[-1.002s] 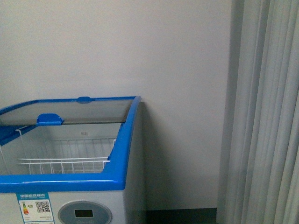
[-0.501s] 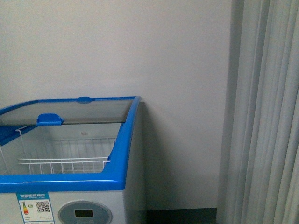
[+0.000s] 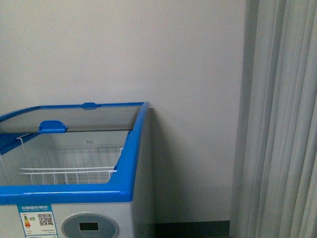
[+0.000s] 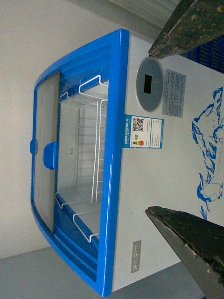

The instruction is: Put drink in fridge

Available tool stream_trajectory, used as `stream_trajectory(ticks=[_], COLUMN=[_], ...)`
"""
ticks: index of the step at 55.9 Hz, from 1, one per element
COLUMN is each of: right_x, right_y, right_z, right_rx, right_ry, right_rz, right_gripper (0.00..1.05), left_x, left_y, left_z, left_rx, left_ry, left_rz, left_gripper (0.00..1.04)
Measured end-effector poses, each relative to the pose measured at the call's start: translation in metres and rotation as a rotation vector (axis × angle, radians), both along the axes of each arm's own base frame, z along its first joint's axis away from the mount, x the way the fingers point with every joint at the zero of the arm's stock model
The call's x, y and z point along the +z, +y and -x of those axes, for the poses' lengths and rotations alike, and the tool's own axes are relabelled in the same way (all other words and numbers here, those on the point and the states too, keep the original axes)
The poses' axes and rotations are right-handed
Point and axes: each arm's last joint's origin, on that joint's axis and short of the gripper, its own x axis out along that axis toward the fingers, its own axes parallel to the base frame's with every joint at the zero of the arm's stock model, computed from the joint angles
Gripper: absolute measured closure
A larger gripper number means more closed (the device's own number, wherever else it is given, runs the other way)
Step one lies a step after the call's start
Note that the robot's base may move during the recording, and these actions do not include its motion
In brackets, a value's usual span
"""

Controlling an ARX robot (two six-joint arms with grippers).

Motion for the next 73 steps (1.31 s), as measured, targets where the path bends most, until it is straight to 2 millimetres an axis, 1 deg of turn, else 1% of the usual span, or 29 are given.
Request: stream_trajectory(ticks=[16, 20, 21, 22, 24, 26, 27, 30, 33, 35, 37, 44, 45, 49, 53, 54, 59, 60, 61, 63, 64, 65, 69, 70, 71, 73], right_x=[0.0, 0.0, 0.0, 0.0, 0.0, 0.0, 0.0, 0.0, 0.0, 0.0, 0.0, 0.0, 0.0, 0.0, 0.0, 0.0, 0.0, 0.0, 0.0, 0.0, 0.0, 0.0, 0.0, 0.0, 0.0, 0.0], right_y=[0.0, 0.0, 0.0, 0.0, 0.0, 0.0, 0.0, 0.0, 0.0, 0.0, 0.0, 0.0, 0.0, 0.0, 0.0, 0.0, 0.0, 0.0, 0.0, 0.0, 0.0, 0.0, 0.0, 0.0, 0.0, 0.0], right_z=[0.0, 0.0, 0.0, 0.0, 0.0, 0.0, 0.0, 0.0, 0.0, 0.0, 0.0, 0.0, 0.0, 0.0, 0.0, 0.0, 0.0, 0.0, 0.0, 0.0, 0.0, 0.0, 0.0, 0.0, 0.0, 0.0], right_rx=[0.0, 0.0, 0.0, 0.0, 0.0, 0.0, 0.001, 0.0, 0.0, 0.002, 0.0, 0.0, 0.0, 0.0, 0.0, 0.0, 0.0, 0.0, 0.0, 0.0, 0.0, 0.0, 0.0, 0.0, 0.0, 0.0], right_ry=[0.0, 0.0, 0.0, 0.0, 0.0, 0.0, 0.0, 0.0, 0.0, 0.0, 0.0, 0.0, 0.0, 0.0, 0.0, 0.0, 0.0, 0.0, 0.0, 0.0, 0.0, 0.0, 0.0, 0.0, 0.0, 0.0], right_rz=[0.0, 0.0, 0.0, 0.0, 0.0, 0.0, 0.0, 0.0, 0.0, 0.0, 0.0, 0.0, 0.0, 0.0, 0.0, 0.0, 0.0, 0.0, 0.0, 0.0, 0.0, 0.0, 0.0, 0.0, 0.0, 0.0], right_gripper=[0.07, 0.07, 0.07, 0.07, 0.07, 0.07, 0.07, 0.07, 0.07, 0.07, 0.07, 0.07, 0.07, 0.07, 0.07, 0.07, 0.07, 0.07, 0.07, 0.07, 0.07, 0.07, 0.07, 0.07, 0.07, 0.07], left_x=[0.0, 0.0, -0.001, -0.001, -0.001, -0.003, -0.005, -0.005, -0.004, -0.004, -0.004, -0.004, -0.004, -0.004, -0.004, -0.004, -0.004, -0.004, -0.004, -0.004, -0.004, -0.004, -0.004, -0.004, -0.004, -0.004], left_y=[0.0, 0.0, 0.0, 0.0, 0.0, 0.0, 0.0, 0.0, 0.0, 0.0, 0.0, 0.0, 0.0, 0.0, 0.0, 0.0, 0.0, 0.0, 0.0, 0.0, 0.0, 0.0, 0.0, 0.0, 0.0, 0.0], left_z=[0.0, 0.0, 0.001, 0.001, 0.002, 0.004, 0.006, 0.009, 0.012, 0.012, 0.012, 0.012, 0.012, 0.012, 0.012, 0.012, 0.012, 0.012, 0.012, 0.012, 0.012, 0.012, 0.012, 0.012, 0.012, 0.012], left_rx=[0.0, 0.0, 0.0, 0.0, 0.0, 0.0, -0.002, 0.0, 0.0, 0.0, 0.0, 0.0, 0.0, 0.0, 0.0, 0.0, 0.0, 0.0, 0.0, 0.0, 0.0, 0.0, 0.0, 0.0, 0.0, 0.0], left_ry=[0.0, 0.003, 0.005, 0.005, 0.005, 0.024, 0.037, 0.035, 0.014, 0.013, 0.012, 0.011, 0.011, 0.012, 0.012, 0.012, 0.012, 0.012, 0.012, 0.012, 0.012, 0.012, 0.012, 0.012, 0.012, 0.012], left_rz=[0.0, 0.0, 0.0, 0.0, 0.0, 0.0, 0.0, -0.001, 0.0, -0.001, 0.0, 0.0, 0.002, 0.001, 0.0, 0.0, 0.0, 0.0, 0.0, 0.0, 0.0, 0.0, 0.0, 0.0, 0.0, 0.0], left_gripper=[0.08, 0.18, 0.23, 0.23, 0.29, 0.34, 0.38, 0.45, 0.55, 0.65, 0.71, 1.01, 1.02, 1.02, 0.87, 0.81, 0.64, 0.62, 0.57, 0.55, 0.5, 0.5, 0.39, 0.35, 0.29, 0.22])
